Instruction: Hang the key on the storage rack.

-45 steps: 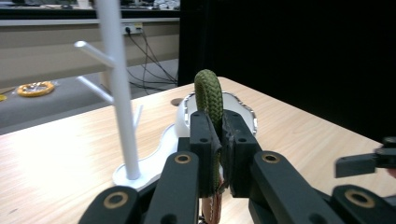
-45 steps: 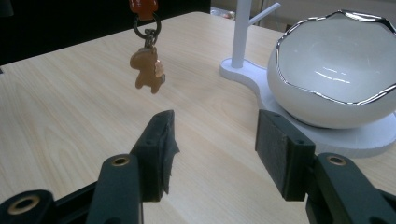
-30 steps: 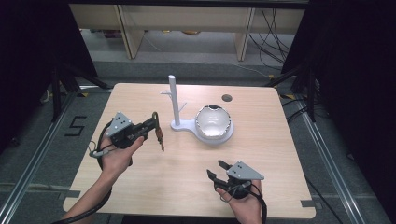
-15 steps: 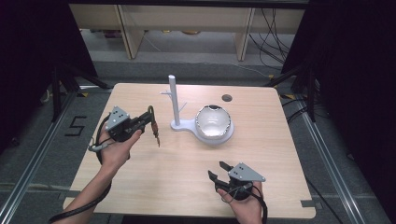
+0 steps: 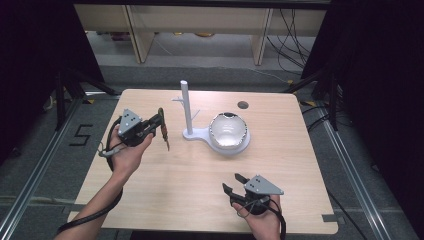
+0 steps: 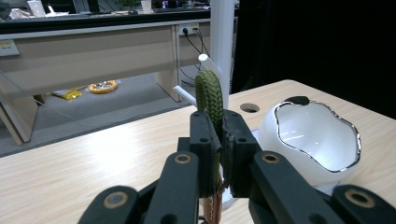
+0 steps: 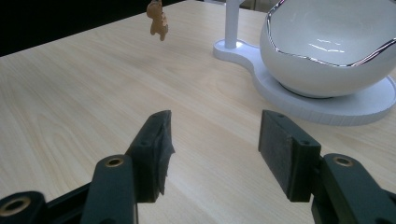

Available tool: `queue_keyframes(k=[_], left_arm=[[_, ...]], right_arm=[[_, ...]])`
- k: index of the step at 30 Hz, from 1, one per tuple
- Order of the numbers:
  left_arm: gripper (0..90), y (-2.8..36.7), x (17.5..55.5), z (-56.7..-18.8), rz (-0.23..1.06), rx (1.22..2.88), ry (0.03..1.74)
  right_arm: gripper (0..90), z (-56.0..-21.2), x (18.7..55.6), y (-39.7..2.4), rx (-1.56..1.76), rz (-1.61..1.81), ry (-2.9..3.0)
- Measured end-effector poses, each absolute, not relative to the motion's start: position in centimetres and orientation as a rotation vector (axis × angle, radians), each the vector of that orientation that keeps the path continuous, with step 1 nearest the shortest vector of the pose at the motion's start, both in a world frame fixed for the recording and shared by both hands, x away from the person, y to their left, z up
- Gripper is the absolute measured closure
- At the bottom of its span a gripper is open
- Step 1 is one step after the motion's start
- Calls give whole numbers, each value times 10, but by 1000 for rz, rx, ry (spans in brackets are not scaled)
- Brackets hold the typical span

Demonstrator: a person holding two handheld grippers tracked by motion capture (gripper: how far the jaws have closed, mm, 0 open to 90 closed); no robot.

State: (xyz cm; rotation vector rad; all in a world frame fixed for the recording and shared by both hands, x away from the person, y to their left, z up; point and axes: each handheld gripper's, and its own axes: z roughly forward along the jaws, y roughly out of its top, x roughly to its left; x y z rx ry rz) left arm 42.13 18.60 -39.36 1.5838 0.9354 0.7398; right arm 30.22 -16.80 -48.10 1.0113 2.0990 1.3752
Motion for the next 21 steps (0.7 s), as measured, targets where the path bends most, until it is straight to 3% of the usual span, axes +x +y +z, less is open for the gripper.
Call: queue_keyframes(k=[21], left_arm=[[833, 172, 441, -393, 769, 1579, 963]], right_arm=[[450, -489, 301, -172, 1051, 1398, 2073]])
